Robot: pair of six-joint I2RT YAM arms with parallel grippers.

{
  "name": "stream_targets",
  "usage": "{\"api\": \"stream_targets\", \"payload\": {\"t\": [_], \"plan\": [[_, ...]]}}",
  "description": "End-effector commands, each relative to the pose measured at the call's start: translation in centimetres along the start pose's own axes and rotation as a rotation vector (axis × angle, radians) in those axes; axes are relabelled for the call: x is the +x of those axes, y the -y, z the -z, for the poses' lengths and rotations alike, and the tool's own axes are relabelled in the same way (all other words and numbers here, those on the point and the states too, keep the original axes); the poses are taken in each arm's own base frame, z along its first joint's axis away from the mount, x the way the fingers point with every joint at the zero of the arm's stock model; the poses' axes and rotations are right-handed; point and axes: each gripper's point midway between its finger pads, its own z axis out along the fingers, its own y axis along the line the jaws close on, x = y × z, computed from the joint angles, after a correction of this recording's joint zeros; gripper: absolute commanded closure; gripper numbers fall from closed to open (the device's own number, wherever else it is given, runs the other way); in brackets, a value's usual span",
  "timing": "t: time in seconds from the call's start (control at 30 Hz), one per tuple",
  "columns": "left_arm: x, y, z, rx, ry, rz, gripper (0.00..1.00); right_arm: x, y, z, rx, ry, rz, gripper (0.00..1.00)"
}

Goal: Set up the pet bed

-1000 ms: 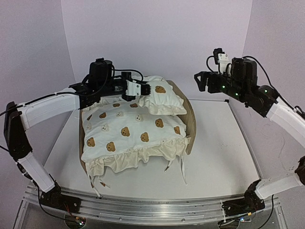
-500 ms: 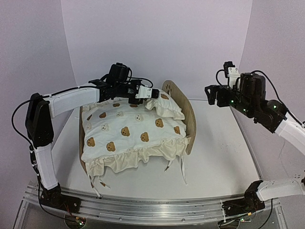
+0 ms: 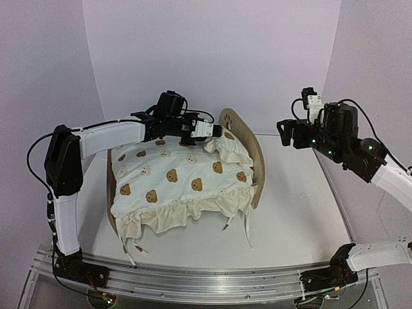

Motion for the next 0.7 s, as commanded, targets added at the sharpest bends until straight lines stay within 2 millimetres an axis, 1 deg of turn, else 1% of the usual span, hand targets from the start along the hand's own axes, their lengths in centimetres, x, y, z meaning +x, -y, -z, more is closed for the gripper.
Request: {"api": "stream_targets", "payload": {"t": [0.0, 0.07, 0.13, 0.2, 0.27, 0.3, 0.33, 0.4, 0.47, 0.53, 0.57, 0.63, 0.67], "plan": [[-1.0, -1.1, 0.7, -0.015, 0.005, -0.060, 0.40, -0.8, -0.2, 0.6, -0.022, 0.037, -0.032, 0.02], [-1.1, -1.0, 1.8, -0.003, -0.010, -0.078, 0.29, -0.5, -0.3, 0.6, -0.033, 0.030, -0.030, 0.02], [-0.8, -0.7, 3.4, 0.013, -0.033, -0.099, 0.25, -0.2, -0.5, 0.6, -0.041, 0.025, -0.031, 0.02], [-0.4, -0.5, 5.4, 0.023, -0.051, -0.129, 0.22, 0.1, -0.7, 0.5, -0.055, 0.016, -0.029, 0.02], [0.2, -0.3, 7.1, 0.029, -0.072, -0.147, 0.19, 0.4, -1.3, 0.3, -0.083, 0.004, -0.028, 0.02], [0.4, -0.8, 8.2, 0.016, -0.084, -0.157, 0.18, 0.5, -1.7, 0.1, -0.101, -0.004, -0.025, 0.02], [0.8, -0.7, 9.0, 0.022, -0.099, -0.155, 0.17, 0.6, -2.1, -0.1, -0.118, -0.012, -0.026, 0.02], [1.3, -1.5, 11.0, 0.008, -0.127, -0.142, 0.16, 0.7, -3.1, -0.5, -0.164, -0.027, -0.030, 0.02], [1.7, -1.8, 12.9, 0.007, -0.148, -0.109, 0.15, 0.9, -4.0, -1.0, -0.199, -0.045, -0.032, 0.02], [1.8, -2.7, 14.9, -0.027, -0.175, -0.056, 0.15, 1.3, -4.5, -1.7, -0.204, -0.069, -0.040, 0.02], [2.0, -3.1, 15.7, -0.051, -0.191, -0.022, 0.15, 1.6, -4.1, -2.0, -0.179, -0.082, -0.045, 0.02], [2.5, -5.5, 18.3, -0.157, -0.226, 0.153, 0.14, 2.6, -2.8, -2.7, -0.090, -0.113, -0.037, 0.02], [3.1, -6.6, 19.7, -0.207, -0.245, 0.258, 0.14, 3.2, -1.7, -3.0, -0.033, -0.122, -0.025, 0.02]]}}
